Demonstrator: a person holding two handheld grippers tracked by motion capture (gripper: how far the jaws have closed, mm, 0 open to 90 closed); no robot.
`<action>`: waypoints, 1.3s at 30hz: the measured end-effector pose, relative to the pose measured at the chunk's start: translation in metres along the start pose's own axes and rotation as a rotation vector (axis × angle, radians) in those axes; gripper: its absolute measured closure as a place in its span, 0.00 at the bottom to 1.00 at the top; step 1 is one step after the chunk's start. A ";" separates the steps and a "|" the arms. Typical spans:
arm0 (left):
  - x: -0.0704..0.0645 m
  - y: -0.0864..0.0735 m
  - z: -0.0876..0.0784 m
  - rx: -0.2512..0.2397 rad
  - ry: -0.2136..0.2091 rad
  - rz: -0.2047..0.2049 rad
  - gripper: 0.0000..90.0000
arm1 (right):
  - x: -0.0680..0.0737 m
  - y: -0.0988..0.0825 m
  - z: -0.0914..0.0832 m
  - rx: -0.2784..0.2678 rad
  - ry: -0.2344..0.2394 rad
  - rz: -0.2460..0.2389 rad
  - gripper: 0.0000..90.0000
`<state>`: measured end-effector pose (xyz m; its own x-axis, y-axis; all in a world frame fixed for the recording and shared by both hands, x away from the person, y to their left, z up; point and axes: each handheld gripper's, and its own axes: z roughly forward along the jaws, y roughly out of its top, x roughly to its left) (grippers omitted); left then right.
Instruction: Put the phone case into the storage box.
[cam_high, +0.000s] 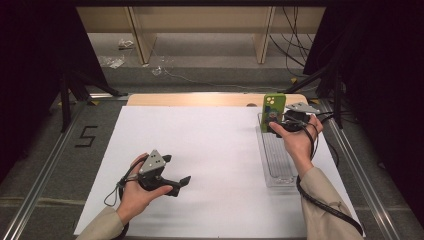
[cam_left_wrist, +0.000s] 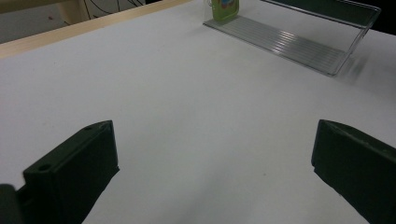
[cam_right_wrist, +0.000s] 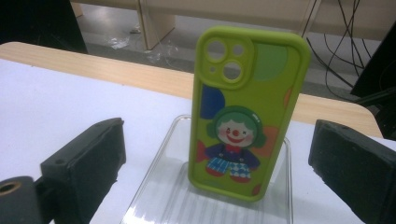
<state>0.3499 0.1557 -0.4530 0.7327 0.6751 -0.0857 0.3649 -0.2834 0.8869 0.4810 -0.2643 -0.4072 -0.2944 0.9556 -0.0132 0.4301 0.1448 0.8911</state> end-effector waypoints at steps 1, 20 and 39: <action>0.000 0.000 0.000 0.000 0.001 -0.001 0.00 | 0.001 0.000 -0.001 0.002 0.002 -0.001 0.05; 0.000 0.000 0.000 -0.003 0.001 -0.001 0.00 | 0.005 -0.007 -0.016 0.010 0.037 -0.013 0.07; -0.001 0.001 0.000 -0.005 -0.001 -0.003 0.00 | 0.010 -0.018 -0.029 0.009 0.091 -0.026 0.08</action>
<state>0.3497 0.1552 -0.4523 0.7321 0.6754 -0.0886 0.3642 -0.2782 0.8888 0.4453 -0.2647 -0.4102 -0.3820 0.9241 0.0056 0.4286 0.1718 0.8870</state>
